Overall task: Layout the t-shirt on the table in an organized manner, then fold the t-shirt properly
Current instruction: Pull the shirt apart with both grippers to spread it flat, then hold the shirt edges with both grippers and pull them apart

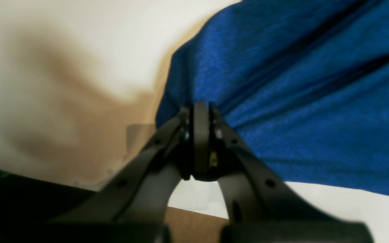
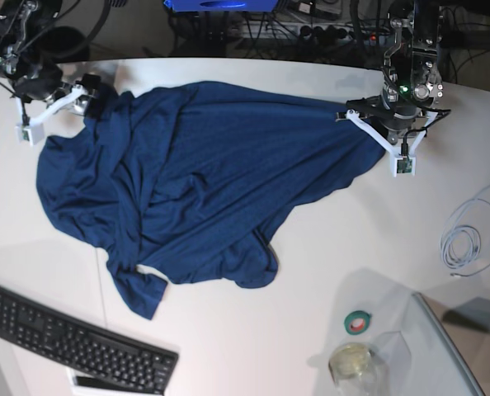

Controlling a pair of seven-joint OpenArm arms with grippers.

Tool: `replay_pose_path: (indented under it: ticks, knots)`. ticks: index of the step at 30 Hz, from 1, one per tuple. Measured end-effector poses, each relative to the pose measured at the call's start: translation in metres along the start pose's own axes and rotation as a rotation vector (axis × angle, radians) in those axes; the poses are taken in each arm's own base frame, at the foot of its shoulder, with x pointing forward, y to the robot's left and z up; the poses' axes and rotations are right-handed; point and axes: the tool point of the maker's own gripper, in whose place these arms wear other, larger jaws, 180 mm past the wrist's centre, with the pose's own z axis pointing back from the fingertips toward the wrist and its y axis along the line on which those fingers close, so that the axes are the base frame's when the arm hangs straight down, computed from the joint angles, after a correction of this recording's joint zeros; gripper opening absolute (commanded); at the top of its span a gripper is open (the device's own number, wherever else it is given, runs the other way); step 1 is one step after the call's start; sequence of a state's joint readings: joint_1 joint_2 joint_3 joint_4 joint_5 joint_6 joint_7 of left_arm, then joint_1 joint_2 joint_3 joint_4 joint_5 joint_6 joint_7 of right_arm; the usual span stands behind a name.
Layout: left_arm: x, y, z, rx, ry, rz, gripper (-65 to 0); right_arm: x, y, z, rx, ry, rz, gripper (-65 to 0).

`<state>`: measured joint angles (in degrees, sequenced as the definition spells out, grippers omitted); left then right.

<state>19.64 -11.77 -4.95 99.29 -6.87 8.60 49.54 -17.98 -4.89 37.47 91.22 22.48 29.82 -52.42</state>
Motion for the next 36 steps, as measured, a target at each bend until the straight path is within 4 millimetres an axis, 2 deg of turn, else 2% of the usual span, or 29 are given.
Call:
replay_pose_path:
  ticks: [4, 6, 7, 11, 12, 15, 20, 26, 28, 30, 32, 35, 36]
  knots:
    - [0.000, 0.000, 0.000, -0.001, 0.001, 0.000, -65.0, 0.000, 0.009, -0.010, 0.031, 0.008, 0.005, -15.0]
    - [0.000, 0.000, 0.000, -0.001, 0.001, 0.000, -65.0, -0.002, 0.013, -0.020, 0.066, 0.012, -0.023, -19.1]
    - [-0.001, 0.000, 0.000, -0.001, 0.001, 0.000, -65.0, -0.001, 0.014, -0.023, 0.079, 0.015, -0.028, -25.2]
    - [-0.001, 0.002, 0.000, 0.004, 0.001, 0.004, -65.0, 0.002, -0.003, -0.026, 0.051, 0.050, -0.011, -61.8]
    - [-0.001, 0.002, 0.000, 0.003, 0.002, 0.004, -65.0, 0.001, -0.010, -0.024, 0.031, 0.059, -0.013, -64.5]
    - [-0.002, 0.002, 0.000, 0.004, 0.004, 0.004, -65.0, 0.009, -0.028, -0.012, -0.018, 0.029, -0.041, -64.8]
    - [-0.002, 0.000, 0.000, -0.001, 0.005, 0.002, -65.0, 0.063, -0.049, 0.013, -0.087, -0.040, 0.043, -64.8]
    - [-0.001, -0.011, 0.000, -0.020, 0.003, 0.016, -65.0, 0.102, -0.062, 0.022, -0.117, -0.055, 0.064, -64.8]
    - [-0.003, -0.020, 0.000, -0.036, 0.006, 0.001, -65.0, 0.116, -0.072, 0.022, -0.139, -0.066, 0.011, -64.4]
    - [-0.006, -0.034, 0.001, -0.072, 0.011, -0.007, -65.0, 0.125, -0.082, 0.020, -0.150, -0.069, -0.030, -58.2]
    - [-0.007, -0.042, 0.002, -0.088, 0.014, -0.020, -65.0, 0.117, -0.089, 0.015, -0.153, -0.022, -0.057, -44.6]
    - [-0.007, -0.042, 0.002, -0.089, 0.014, -0.022, -65.0, 0.093, -0.090, 0.011, -0.148, 0.059, -0.079, -17.6]
    - [-0.007, -0.041, 0.002, -0.084, 0.014, -0.025, -65.0, 0.090, -0.087, 0.009, -0.142, 0.057, -0.085, -12.8]
